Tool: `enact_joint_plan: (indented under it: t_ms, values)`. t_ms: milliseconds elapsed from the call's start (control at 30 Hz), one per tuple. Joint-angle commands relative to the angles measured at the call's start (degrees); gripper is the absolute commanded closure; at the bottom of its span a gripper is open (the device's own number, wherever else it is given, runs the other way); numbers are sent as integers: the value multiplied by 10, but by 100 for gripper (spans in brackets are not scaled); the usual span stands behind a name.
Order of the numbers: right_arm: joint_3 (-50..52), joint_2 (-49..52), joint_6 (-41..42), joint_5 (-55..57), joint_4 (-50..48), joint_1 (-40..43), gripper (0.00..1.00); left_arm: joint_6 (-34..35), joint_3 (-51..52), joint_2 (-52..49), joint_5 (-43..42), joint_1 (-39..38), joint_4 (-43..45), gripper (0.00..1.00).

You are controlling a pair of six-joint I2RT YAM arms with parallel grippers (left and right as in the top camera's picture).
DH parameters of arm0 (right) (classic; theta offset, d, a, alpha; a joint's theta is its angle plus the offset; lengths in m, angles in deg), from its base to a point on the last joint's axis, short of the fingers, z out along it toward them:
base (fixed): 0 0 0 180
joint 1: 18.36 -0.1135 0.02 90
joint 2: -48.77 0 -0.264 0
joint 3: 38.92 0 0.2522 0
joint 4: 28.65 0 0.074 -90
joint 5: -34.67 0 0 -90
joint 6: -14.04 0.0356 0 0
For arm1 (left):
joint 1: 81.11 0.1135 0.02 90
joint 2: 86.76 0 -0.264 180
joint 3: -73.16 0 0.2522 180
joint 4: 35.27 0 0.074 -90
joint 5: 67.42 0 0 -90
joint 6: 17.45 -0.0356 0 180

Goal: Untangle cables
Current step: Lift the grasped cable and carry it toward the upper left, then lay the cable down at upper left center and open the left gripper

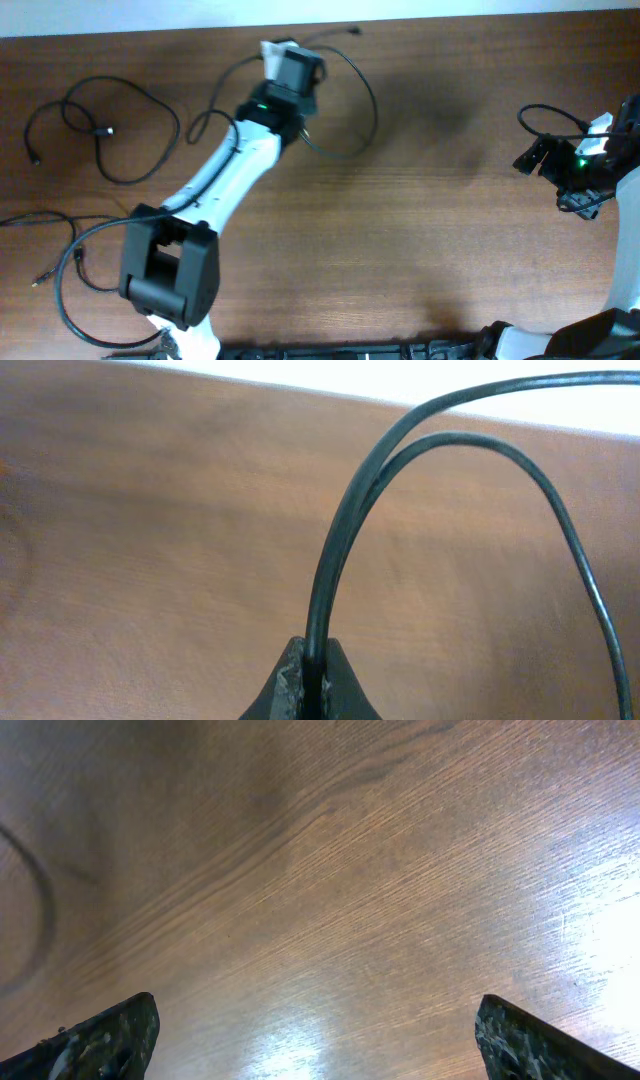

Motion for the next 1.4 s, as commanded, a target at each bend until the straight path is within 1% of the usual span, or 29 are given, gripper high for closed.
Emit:
enact_joint_plan:
  t_ms: [0, 100, 267, 433, 567, 700, 833, 867, 933, 1133, 1233, 1267, 1300, 1367]
  values:
    - [-2, 2, 3, -1, 0, 0, 1, -5, -2, 6, 1, 57, 59, 100]
    - [-2, 2, 3, -1, 0, 0, 1, -5, -2, -10, 3, 83, 99, 100]
    - [-2, 2, 3, -1, 0, 0, 1, -5, -2, -80, 2, 139, 170, 100]
    - [-2, 2, 3, -1, 0, 0, 1, -5, -2, -136, 2, 185, 202, 100]
    - [-2, 2, 3, -1, 0, 1, 1, -5, -2, -159, 2, 197, 210, 100]
    - [-2, 2, 3, -1, 0, 1, 1, -4, -2, -171, 2, 202, 168, 100]
    - [-2, 2, 3, -1, 0, 1, 1, 31, -2, -171, 2, 201, 64, 100]
    - [-2, 2, 3, -1, 0, 1, 1, 40, -2, -171, 3, 201, 18, 100]
    - [-2, 2, 3, -1, 0, 0, 1, 40, -2, -171, 7, 202, -14, 100]
    - [-2, 2, 3, -1, 0, 1, 1, 40, -2, -171, 14, 209, -41, 100]
    - [-2, 2, 3, -1, 0, 1, 1, 40, -9, -166, 65, 209, -42, 100]
    - [-2, 2, 3, -1, 0, 1, 1, 37, -15, -162, 81, 209, -42, 94]
    - [-2, 2, 3, -1, 0, 1, 1, 30, -21, -157, 87, 209, -42, 85]
    - [-2, 2, 3, -1, 0, 1, 1, 8, -37, -135, 86, 209, -42, 53]
